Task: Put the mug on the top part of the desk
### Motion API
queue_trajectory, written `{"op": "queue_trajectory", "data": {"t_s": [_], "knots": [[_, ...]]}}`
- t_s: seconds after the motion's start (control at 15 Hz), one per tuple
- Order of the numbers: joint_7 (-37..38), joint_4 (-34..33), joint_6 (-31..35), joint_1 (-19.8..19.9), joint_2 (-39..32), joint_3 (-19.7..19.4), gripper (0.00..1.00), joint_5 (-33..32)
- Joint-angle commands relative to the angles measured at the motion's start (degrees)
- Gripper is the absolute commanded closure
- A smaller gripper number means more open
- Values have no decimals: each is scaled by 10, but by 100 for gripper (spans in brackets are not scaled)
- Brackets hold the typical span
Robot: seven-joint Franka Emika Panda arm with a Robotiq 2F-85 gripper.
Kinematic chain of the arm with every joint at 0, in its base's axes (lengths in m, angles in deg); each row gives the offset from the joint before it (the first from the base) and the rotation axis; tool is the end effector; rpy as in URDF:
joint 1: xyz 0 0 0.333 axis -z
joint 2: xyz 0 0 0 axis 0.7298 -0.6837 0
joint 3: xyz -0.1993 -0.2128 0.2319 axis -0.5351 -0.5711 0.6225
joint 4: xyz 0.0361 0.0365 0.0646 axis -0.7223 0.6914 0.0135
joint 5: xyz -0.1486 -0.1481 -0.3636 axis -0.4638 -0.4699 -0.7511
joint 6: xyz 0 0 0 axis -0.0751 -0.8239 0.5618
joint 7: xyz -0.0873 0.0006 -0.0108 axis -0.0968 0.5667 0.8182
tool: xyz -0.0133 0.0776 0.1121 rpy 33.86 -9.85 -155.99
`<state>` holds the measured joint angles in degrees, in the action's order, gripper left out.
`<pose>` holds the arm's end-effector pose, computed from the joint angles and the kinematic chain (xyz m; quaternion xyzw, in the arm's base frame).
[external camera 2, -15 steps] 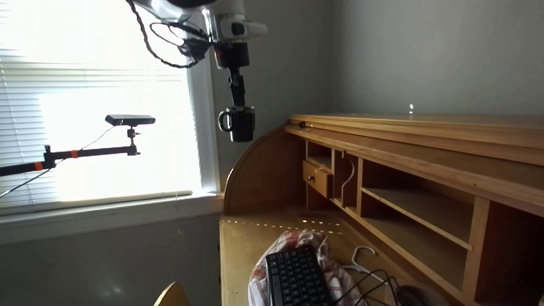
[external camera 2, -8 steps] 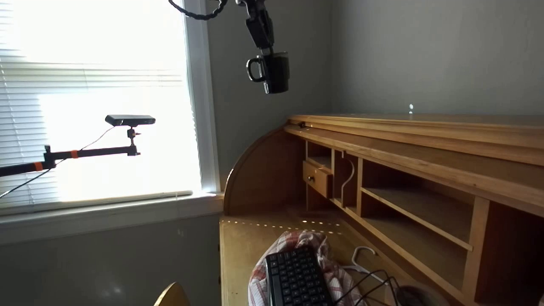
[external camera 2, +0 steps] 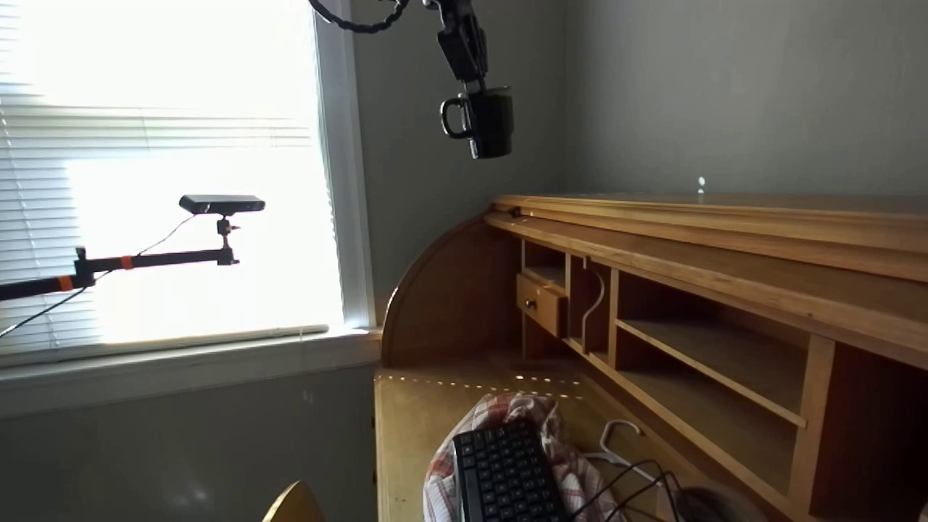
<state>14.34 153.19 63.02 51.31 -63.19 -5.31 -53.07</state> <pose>0.6602 -0.0999 0.7490 -0.8783 0.4475 -0.1425 0.0895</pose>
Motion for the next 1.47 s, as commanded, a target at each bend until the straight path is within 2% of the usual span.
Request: {"op": "queue_trajectory", "data": {"t_s": [0.0,0.27,0.73,1.0,1.13,1.4], "knots": [[74,-58,-4,-15,-56,-8,98,-63],[142,-166,-27,-24,-141,-18,98,-128],[220,-319,-102,-9,-244,-25,98,-109],[256,-369,-117,10,-271,-18,98,-88],[279,-367,-82,18,-274,-13,98,-70],[302,-377,-57,30,-286,-12,98,-47]]}}
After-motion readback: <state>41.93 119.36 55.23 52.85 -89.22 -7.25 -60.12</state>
